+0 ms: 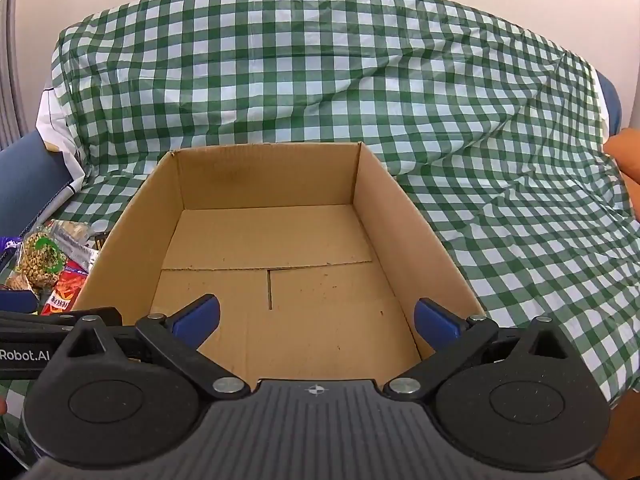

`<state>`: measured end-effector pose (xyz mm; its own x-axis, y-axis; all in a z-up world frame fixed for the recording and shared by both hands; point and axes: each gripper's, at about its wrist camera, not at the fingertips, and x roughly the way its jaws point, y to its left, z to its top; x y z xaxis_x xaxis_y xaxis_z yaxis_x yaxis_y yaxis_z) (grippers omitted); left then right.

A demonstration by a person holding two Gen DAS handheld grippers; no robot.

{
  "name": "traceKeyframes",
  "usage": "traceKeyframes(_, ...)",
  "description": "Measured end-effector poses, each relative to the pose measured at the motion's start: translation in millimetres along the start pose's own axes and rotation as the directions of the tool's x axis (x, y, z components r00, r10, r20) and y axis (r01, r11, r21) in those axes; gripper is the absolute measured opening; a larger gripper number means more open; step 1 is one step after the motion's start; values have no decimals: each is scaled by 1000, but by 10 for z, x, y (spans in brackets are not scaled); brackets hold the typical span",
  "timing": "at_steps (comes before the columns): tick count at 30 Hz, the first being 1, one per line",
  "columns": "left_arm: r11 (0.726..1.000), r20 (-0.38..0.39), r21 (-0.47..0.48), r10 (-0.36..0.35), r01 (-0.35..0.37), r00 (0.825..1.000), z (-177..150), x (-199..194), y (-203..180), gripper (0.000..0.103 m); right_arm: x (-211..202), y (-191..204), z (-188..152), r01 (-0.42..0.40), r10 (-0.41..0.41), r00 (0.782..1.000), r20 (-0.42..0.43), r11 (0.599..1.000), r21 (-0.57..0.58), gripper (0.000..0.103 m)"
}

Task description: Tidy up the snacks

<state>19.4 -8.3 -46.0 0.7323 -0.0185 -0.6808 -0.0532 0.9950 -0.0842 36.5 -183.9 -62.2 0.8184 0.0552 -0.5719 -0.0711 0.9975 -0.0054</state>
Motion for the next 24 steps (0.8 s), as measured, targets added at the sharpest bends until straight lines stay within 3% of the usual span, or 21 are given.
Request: traceKeyframes(24, 1000, 3, 2, -2, 2, 1000, -21, -11, -31, 103, -7, -20, -13, 11, -11, 1000, -1, 1000, -3, 102)
